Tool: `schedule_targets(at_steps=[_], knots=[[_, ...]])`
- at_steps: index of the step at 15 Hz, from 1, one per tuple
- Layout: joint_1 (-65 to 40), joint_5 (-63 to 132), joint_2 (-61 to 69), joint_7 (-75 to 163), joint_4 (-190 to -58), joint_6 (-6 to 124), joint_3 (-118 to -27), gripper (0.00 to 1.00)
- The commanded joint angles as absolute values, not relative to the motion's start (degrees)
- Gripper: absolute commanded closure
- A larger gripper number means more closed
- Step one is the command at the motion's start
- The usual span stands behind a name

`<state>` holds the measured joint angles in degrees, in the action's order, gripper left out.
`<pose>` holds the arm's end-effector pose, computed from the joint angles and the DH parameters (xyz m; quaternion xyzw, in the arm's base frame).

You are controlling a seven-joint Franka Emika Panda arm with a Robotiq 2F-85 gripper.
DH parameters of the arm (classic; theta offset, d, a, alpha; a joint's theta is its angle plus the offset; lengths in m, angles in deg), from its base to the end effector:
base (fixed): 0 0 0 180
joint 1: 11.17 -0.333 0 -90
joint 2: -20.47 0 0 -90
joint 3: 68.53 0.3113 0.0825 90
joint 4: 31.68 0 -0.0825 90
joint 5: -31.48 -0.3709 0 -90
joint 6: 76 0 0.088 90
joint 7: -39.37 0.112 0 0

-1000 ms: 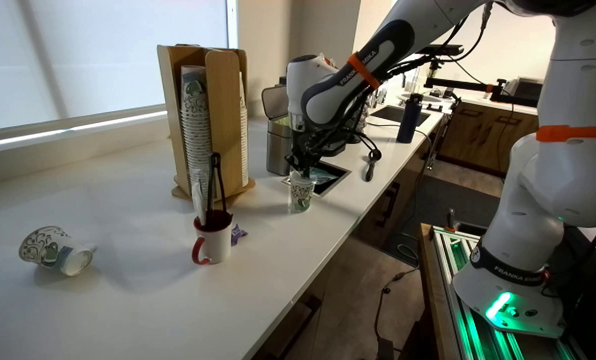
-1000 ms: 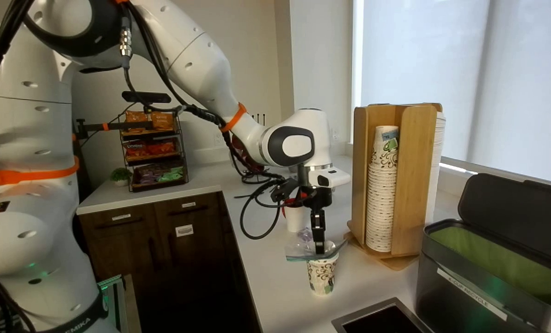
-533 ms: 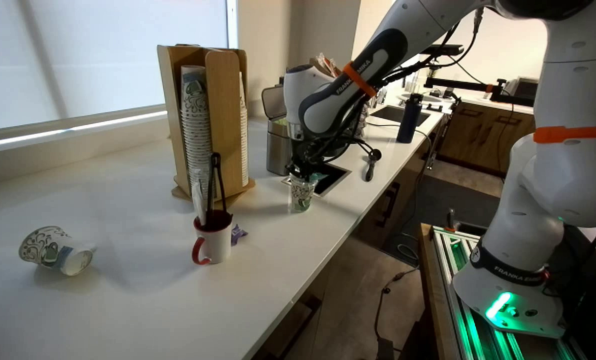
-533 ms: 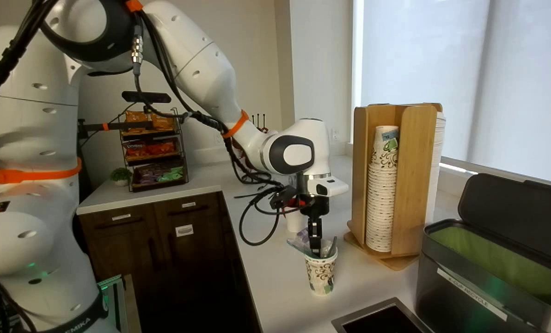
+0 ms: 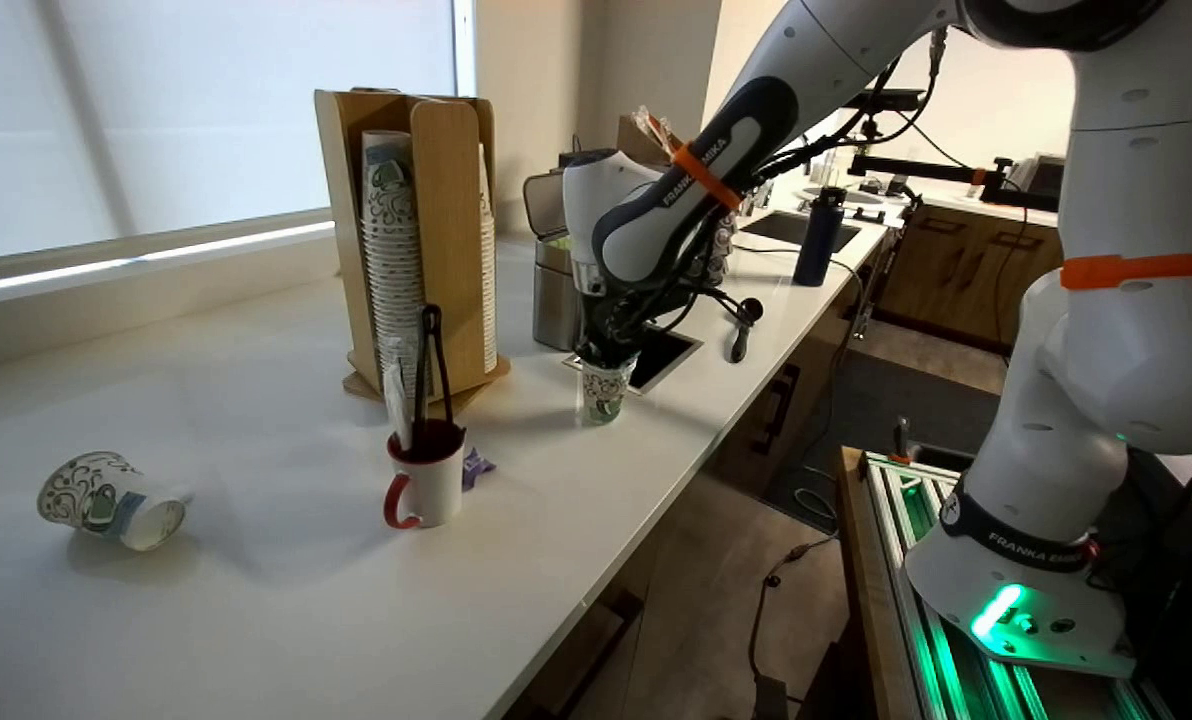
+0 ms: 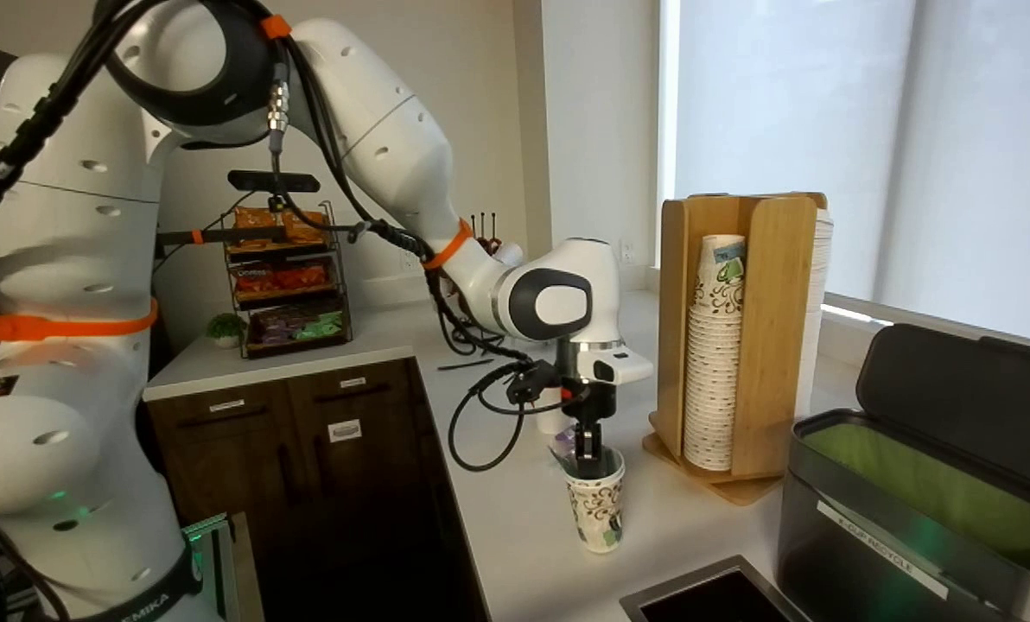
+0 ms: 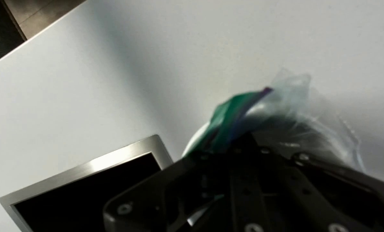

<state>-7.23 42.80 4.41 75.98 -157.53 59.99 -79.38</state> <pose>0.5172 -0.1399 0.2508 0.9267 -0.3611 -0.0325 0.0989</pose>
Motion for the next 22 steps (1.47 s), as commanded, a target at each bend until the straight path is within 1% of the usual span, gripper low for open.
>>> schedule_targets(at_steps=[1, 7, 8, 9, 10, 11, 12, 13, 15, 16, 18, 21, 22], knots=[[-7.46, 41.35, 1.99, 75.85, -155.96, 58.74, -79.84, 1.0], [-7.33, 40.53, 1.86, 75.71, -155.26, 58.46, -80.25, 1.0], [-7.3, 40.36, 2.01, 75.65, -155.32, 58.54, -80.31, 0.95], [-7.26, 40.16, 2.21, 75.61, -155.4, 58.57, -80.39, 0.8], [-7.25, 40.05, 2.33, 75.59, -155.46, 58.62, -80.45, 0.71], [-7.22, 39.87, 2.54, 75.52, -155.58, 58.63, -80.49, 0.71], [-7.17, 39.71, 2.79, 75.44, -155.58, 58.71, -80.54, 0.67], [-7.12, 39.58, 3.23, 75.36, -155.57, 58.72, -80.61, 0.69], [-7.01, 39.37, 4.09, 75.29, -155.94, 58.97, -80.75, 0.63], [-6.99, 39.17, 4.45, 75.24, -156.0, 59.05, -80.76, 0.69], [-6.92, 38.84, 4.98, 75.11, -156.3, 59.24, -80.77, 0.74], [-6.85, 38.66, 5.26, 75.1, -156.44, 59.32, -80.86, 0.96], [-6.79, 38.57, 5.36, 75.03, -156.48, 59.29, -80.87, 0.99]])
